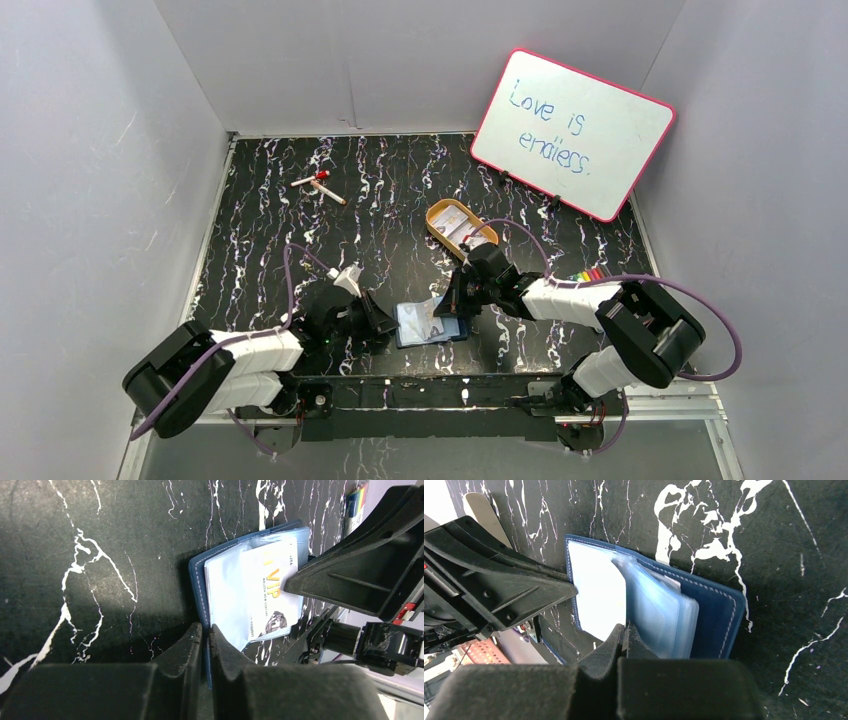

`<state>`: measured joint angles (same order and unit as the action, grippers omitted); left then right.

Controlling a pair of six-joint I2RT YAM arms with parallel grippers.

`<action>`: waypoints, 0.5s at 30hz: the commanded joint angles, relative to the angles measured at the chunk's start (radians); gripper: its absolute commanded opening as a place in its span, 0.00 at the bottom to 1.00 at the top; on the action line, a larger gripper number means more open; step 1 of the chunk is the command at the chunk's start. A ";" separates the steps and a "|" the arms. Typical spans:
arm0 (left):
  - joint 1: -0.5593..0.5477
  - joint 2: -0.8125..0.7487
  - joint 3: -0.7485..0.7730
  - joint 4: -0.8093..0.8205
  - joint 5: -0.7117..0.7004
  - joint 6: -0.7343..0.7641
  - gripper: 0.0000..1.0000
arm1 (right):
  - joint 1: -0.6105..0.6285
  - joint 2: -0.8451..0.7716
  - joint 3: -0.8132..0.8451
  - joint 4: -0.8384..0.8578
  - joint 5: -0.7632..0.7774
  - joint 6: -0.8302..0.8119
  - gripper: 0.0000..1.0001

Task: Put the credit cards into the card holder
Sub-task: Insert the credit card into the card holder.

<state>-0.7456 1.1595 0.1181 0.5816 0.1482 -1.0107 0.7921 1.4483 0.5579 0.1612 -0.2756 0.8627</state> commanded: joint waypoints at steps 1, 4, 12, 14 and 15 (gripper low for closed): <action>0.001 0.031 0.004 0.082 0.073 0.005 0.01 | 0.005 0.000 -0.024 -0.008 0.025 -0.010 0.00; 0.003 0.014 0.003 0.069 0.064 0.007 0.00 | 0.006 -0.016 -0.019 -0.020 0.027 -0.009 0.00; 0.005 -0.113 -0.022 -0.038 -0.006 0.008 0.00 | 0.006 -0.160 0.055 -0.175 0.097 -0.044 0.00; 0.007 -0.142 -0.029 -0.073 -0.025 0.006 0.00 | 0.006 -0.183 0.074 -0.215 0.114 -0.057 0.00; 0.007 -0.153 -0.032 -0.089 -0.033 0.006 0.00 | 0.006 -0.185 0.079 -0.226 0.118 -0.063 0.00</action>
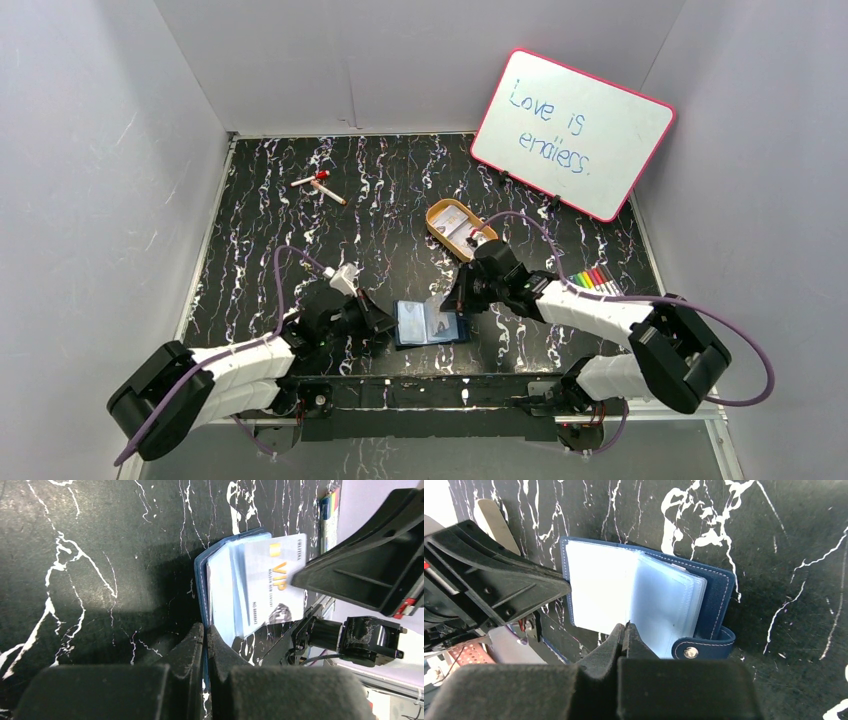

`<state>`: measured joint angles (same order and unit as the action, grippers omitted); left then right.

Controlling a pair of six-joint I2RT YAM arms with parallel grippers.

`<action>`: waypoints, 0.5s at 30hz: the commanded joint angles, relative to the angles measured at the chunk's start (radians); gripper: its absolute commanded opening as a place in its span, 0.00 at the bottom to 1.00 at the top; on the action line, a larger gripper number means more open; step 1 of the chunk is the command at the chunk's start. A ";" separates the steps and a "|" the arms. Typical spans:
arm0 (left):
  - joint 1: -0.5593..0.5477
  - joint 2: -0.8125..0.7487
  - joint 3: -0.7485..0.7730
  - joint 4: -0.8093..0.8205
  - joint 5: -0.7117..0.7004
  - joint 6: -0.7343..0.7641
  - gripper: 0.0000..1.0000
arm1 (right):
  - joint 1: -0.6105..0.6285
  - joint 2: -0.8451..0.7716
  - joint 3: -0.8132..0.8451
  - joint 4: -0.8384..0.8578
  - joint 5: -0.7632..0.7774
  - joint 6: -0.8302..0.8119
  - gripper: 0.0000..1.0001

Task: Put the credit cards into the card holder
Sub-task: Insert the credit card into the card holder.

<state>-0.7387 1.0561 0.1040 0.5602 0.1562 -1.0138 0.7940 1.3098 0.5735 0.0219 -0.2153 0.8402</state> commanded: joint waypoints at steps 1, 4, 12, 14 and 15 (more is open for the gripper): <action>0.000 -0.058 -0.019 -0.081 -0.050 0.008 0.00 | 0.004 -0.048 0.066 -0.093 0.064 -0.044 0.00; 0.000 -0.070 -0.018 -0.129 -0.070 0.008 0.00 | 0.004 -0.057 0.032 -0.033 0.057 -0.022 0.00; 0.000 -0.068 -0.003 -0.222 -0.108 0.002 0.00 | 0.008 -0.036 -0.071 0.273 0.007 0.102 0.00; -0.001 -0.072 0.002 -0.235 -0.115 0.003 0.00 | 0.014 -0.033 -0.073 0.301 0.011 0.111 0.00; 0.000 -0.076 0.002 -0.238 -0.119 0.004 0.00 | 0.018 -0.036 -0.074 0.310 0.019 0.111 0.00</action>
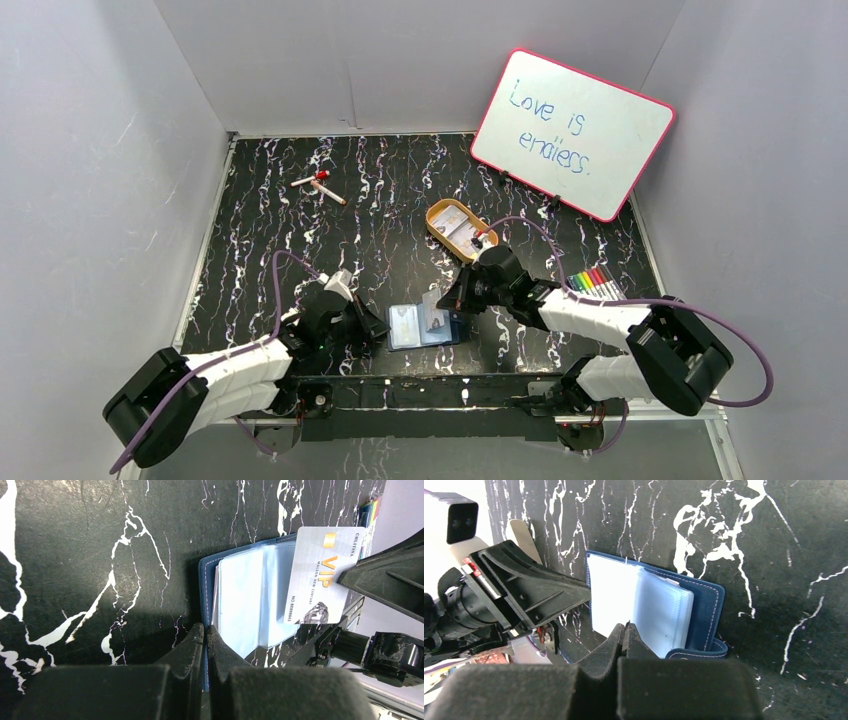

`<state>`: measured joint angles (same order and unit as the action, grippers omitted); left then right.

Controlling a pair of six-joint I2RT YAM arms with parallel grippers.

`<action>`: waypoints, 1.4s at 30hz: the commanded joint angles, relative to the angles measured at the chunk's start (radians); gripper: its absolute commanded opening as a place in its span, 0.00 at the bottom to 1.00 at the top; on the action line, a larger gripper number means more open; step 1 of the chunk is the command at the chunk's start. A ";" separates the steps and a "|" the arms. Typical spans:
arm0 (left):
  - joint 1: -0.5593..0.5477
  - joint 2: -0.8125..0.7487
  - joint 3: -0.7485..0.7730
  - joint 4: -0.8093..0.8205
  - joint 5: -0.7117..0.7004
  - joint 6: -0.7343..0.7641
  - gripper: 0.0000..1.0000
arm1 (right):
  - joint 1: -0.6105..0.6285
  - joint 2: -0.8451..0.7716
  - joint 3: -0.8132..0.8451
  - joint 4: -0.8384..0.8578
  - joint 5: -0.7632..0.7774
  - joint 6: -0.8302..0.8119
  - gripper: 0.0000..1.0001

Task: Put the credit cards into the card holder
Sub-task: Insert the credit card into the card holder.

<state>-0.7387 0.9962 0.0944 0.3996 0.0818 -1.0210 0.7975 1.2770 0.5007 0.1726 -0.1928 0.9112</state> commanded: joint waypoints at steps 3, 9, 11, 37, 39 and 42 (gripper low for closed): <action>-0.001 -0.033 0.009 -0.086 -0.053 0.011 0.00 | 0.023 -0.035 -0.001 0.184 0.015 0.045 0.00; 0.000 -0.078 -0.004 -0.109 -0.068 -0.002 0.00 | 0.036 0.022 0.025 0.159 0.001 0.054 0.00; -0.001 -0.091 -0.005 -0.122 -0.068 -0.004 0.00 | 0.042 0.058 0.019 0.163 -0.001 0.066 0.00; 0.000 -0.090 0.007 -0.152 -0.100 -0.010 0.00 | 0.070 0.192 -0.042 0.275 -0.012 0.053 0.00; -0.001 -0.090 0.010 -0.155 -0.102 -0.011 0.00 | 0.071 0.194 -0.046 0.283 -0.016 0.056 0.00; -0.001 -0.090 0.008 -0.155 -0.102 -0.014 0.00 | 0.073 0.196 -0.050 0.290 -0.021 0.057 0.00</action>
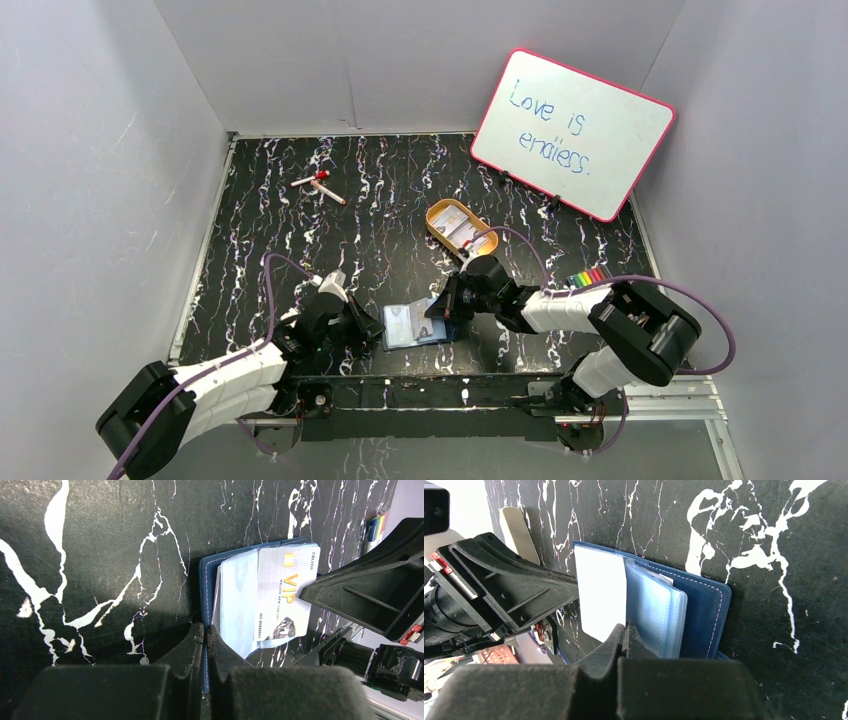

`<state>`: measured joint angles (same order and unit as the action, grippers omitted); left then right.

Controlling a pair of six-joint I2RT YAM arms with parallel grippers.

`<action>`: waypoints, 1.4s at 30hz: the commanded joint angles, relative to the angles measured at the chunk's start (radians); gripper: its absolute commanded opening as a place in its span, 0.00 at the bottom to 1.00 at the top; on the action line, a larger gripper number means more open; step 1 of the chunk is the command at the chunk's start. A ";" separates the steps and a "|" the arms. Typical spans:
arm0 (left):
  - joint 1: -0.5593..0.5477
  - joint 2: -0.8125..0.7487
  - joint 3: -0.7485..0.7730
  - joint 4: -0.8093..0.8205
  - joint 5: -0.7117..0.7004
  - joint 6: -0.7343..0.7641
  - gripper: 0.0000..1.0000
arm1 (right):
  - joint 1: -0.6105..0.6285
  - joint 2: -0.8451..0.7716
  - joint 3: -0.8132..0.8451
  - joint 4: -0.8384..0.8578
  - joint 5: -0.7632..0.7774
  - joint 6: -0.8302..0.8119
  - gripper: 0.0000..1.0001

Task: Put the credit cards into the card holder
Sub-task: Insert the credit card into the card holder.

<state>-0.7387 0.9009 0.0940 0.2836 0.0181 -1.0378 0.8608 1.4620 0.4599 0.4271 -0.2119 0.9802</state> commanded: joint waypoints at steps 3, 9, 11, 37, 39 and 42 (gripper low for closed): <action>-0.001 0.010 0.009 -0.037 -0.038 0.003 0.00 | 0.013 0.016 -0.011 0.044 -0.005 -0.009 0.00; -0.001 0.019 0.010 -0.032 -0.035 0.001 0.00 | 0.019 0.031 -0.022 0.084 -0.015 0.007 0.00; -0.001 0.019 0.010 -0.033 -0.035 0.001 0.00 | 0.021 0.039 -0.020 0.084 -0.018 0.008 0.00; 0.000 0.015 0.007 -0.040 -0.046 -0.013 0.00 | 0.048 0.120 -0.021 0.128 -0.019 0.046 0.00; -0.001 0.016 0.007 -0.038 -0.046 -0.013 0.00 | 0.048 0.128 -0.011 0.115 -0.023 0.042 0.00; -0.001 0.015 0.007 -0.042 -0.047 -0.012 0.00 | 0.054 0.130 0.006 0.078 -0.024 0.033 0.00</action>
<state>-0.7387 0.9092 0.0948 0.2901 0.0093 -1.0592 0.8925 1.5665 0.4435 0.5766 -0.2321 1.0439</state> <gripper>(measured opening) 0.013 0.011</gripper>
